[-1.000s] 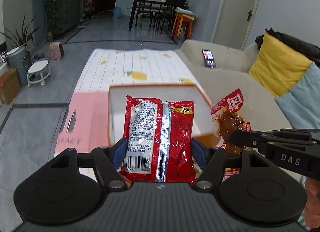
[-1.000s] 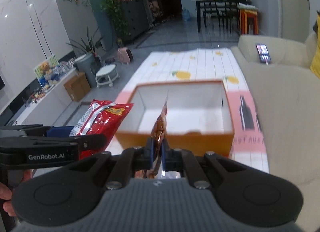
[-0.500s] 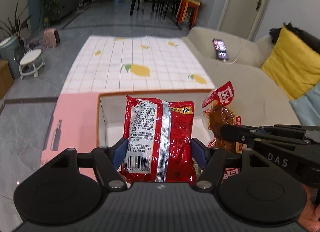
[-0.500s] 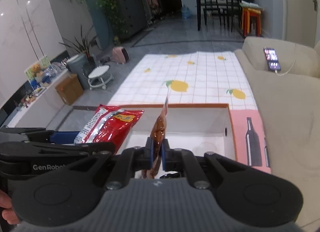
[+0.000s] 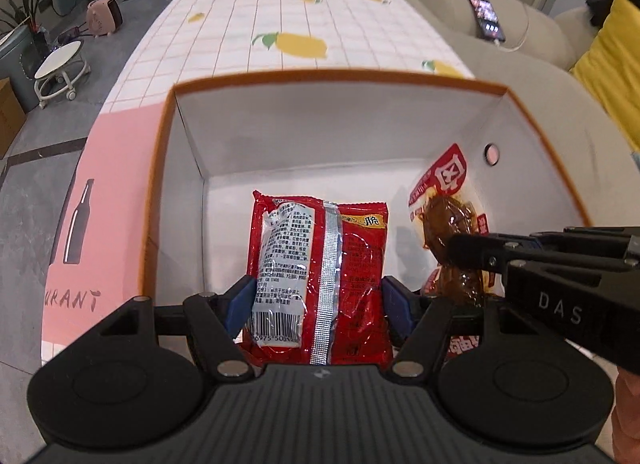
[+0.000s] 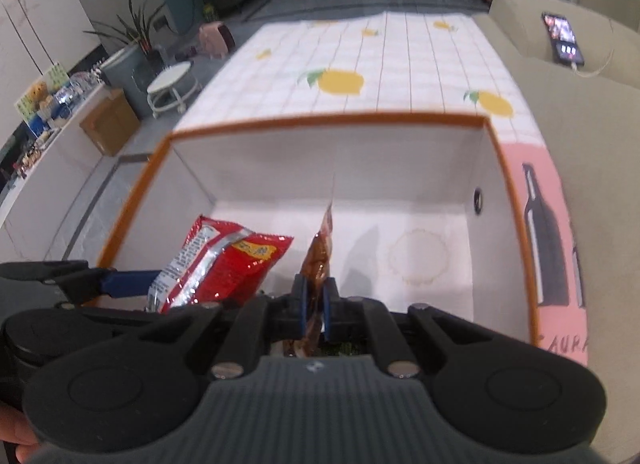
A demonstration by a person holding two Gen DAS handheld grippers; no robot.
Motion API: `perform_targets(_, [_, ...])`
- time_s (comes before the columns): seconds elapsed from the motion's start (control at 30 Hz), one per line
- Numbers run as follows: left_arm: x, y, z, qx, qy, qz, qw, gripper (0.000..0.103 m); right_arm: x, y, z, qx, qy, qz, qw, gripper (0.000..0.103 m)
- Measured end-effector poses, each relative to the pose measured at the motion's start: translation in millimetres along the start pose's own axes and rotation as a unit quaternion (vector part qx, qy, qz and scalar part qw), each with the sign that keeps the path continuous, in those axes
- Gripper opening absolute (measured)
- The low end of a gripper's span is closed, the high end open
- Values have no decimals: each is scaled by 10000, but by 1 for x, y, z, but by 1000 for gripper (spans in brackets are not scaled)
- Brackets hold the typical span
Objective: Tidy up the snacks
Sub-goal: 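Lift both packets into the orange box and open both tools, then withdraw both tools from the box back toward the remaining snacks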
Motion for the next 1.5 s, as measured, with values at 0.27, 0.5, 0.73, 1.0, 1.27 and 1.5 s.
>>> perform_targets(0.27, [-11,-9,-3,-113,84,130,9998,78,-11,-17,-5,1,-19,187,9998,4])
perform_targets(0.5, [-3,-6,-3,-97,118,78,9999,80,-3,-12,-3,191,-130,127,9997,14])
perform_targets(0.73, [17,-2,-3,-108,114,-58,9999,82,20,-3,1,345,-229,-35,9991,26])
perform_targets(1.0, [50,13,-2,-23,86,-433,9990,88,58,10,9,500,-298,-296,9979,44])
perform_targets(1.27, [99,22,-2,223,14,-871,9960,88,100,8,21,628,-303,-500,9963,53])
perform_targets(1.5, [162,21,-2,408,1,-1446,9887,88,155,2,34,601,-292,-914,9936,56])
Point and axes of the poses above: each gripper's, at about its wrist camera, not at the fingertips, and x roughly against the way its jaws point, z to its left, y to its top, the point moved 9 cm from there along -x, roughly the way its jaws point, and after that the axes turned 15 degrees about -z, right-handed, at the moved point
